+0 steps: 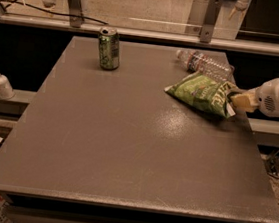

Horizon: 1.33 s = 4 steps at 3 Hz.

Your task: Move green jalapeno chip bag near water bottle

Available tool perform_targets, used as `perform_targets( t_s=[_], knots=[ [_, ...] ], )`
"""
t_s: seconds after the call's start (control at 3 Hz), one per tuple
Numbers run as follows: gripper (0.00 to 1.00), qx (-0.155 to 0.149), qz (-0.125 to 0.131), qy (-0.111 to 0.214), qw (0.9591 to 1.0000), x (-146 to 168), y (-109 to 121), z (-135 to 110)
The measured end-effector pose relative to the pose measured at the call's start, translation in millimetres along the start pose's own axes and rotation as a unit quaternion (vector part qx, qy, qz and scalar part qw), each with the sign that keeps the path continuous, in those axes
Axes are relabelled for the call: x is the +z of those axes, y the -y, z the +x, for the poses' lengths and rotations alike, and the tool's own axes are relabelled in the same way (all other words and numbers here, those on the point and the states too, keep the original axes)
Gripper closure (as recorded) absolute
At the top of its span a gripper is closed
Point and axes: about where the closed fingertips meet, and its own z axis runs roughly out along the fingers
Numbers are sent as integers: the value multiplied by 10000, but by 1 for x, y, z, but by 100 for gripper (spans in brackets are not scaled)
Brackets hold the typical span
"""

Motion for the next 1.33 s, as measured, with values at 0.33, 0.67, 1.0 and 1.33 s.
perform_targets(
  t_s=[0.33, 0.67, 1.0, 1.33],
  knots=[
    [81, 47, -65, -162, 9998, 3, 3, 5],
    [59, 80, -99, -283, 9995, 6, 4, 10],
    [35, 99, -131, -372, 9992, 8, 4, 14],
    [12, 108, -155, -417, 9990, 8, 5, 17]
  ],
)
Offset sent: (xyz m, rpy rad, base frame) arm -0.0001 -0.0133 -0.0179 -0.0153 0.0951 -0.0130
